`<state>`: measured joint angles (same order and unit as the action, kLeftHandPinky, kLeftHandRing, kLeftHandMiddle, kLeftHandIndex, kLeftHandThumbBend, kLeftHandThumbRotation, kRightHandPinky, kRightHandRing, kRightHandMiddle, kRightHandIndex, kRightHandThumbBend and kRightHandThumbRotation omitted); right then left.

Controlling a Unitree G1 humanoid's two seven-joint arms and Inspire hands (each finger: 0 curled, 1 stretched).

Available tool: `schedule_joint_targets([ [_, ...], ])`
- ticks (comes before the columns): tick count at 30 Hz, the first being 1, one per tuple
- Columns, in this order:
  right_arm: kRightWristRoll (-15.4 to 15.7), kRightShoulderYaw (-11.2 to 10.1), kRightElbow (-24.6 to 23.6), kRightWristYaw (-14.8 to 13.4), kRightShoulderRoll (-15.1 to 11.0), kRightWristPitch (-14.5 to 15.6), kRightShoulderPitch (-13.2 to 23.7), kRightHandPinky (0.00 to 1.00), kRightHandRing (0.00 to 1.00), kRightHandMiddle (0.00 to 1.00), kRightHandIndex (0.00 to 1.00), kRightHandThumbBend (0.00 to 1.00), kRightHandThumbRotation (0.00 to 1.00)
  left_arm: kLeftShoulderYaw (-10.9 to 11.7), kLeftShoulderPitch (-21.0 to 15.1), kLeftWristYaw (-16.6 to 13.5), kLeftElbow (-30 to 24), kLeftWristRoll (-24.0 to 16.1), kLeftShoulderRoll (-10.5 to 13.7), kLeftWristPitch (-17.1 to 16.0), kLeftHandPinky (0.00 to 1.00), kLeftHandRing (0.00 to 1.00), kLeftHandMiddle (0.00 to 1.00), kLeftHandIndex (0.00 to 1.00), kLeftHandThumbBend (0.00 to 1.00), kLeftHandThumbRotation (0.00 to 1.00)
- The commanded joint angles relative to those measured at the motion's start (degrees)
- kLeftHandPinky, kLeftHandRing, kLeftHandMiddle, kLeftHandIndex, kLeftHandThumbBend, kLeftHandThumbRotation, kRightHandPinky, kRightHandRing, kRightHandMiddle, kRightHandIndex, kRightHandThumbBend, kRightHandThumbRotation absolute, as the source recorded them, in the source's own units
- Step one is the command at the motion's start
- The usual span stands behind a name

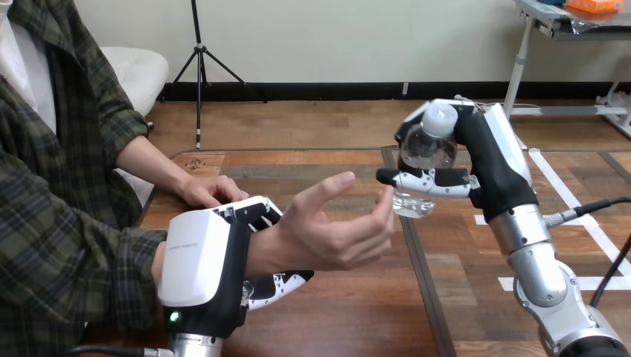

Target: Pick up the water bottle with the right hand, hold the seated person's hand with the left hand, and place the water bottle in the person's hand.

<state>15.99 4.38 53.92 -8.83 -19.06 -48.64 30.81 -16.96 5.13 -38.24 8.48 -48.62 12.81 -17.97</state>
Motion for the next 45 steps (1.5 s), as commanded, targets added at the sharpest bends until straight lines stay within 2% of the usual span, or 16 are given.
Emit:
schedule_joint_targets([
  [1,-1.30,-0.80,-5.39,0.18,0.85,-2.00,2.28,0.37,0.40,0.45,0.42,0.75,0.00,-1.56,-3.43,0.28,-2.80,-0.40,-0.99,-1.26,0.26,0.31,0.35,0.37,0.91,0.00],
  [8,-1.44,-0.78,-7.21,0.90,1.30,-2.96,1.46,0.37,0.40,0.44,0.42,0.74,0.00,-1.79,-3.51,0.80,-2.79,-0.27,-1.23,-1.34,0.26,0.31,0.35,0.37,0.92,0.00],
  [17,-1.79,-0.68,-10.70,2.64,1.63,-3.18,0.00,0.36,0.40,0.44,0.41,0.73,0.00,-2.10,-3.97,0.45,-1.87,0.10,-1.02,-2.85,0.26,0.31,0.35,0.37,0.92,0.00],
  [23,-1.73,-0.67,-13.29,3.27,1.92,-2.66,-1.05,0.35,0.39,0.43,0.41,0.73,0.00,-2.24,-4.09,0.50,-1.82,-0.15,-1.21,-2.60,0.26,0.31,0.35,0.37,0.92,0.00],
  [26,-3.50,-0.64,-14.23,4.98,2.30,-2.89,-1.61,0.35,0.39,0.43,0.41,0.73,0.00,-2.27,-4.07,0.67,-1.91,-0.14,-1.30,-2.42,0.26,0.30,0.34,0.37,0.92,0.00],
  [29,-3.25,-0.56,-14.81,5.25,2.17,-3.96,-1.87,0.35,0.39,0.42,0.40,0.72,0.00,-2.30,-4.12,0.60,-1.80,-0.27,-1.31,-2.31,0.26,0.30,0.34,0.37,0.92,0.00],
  [35,-3.62,-0.62,-17.06,6.10,2.39,-3.29,-2.94,0.33,0.37,0.41,0.40,0.72,0.00,-2.34,-4.28,0.23,-1.53,-0.48,-1.24,-2.45,0.26,0.30,0.34,0.37,0.92,0.00],
  [45,-7.19,-0.54,-19.69,9.48,3.27,-4.09,-4.64,0.33,0.36,0.39,0.39,0.73,0.00,-2.28,-4.35,-0.01,-1.20,-0.60,-1.19,-2.40,0.26,0.29,0.34,0.36,0.93,0.00],
])
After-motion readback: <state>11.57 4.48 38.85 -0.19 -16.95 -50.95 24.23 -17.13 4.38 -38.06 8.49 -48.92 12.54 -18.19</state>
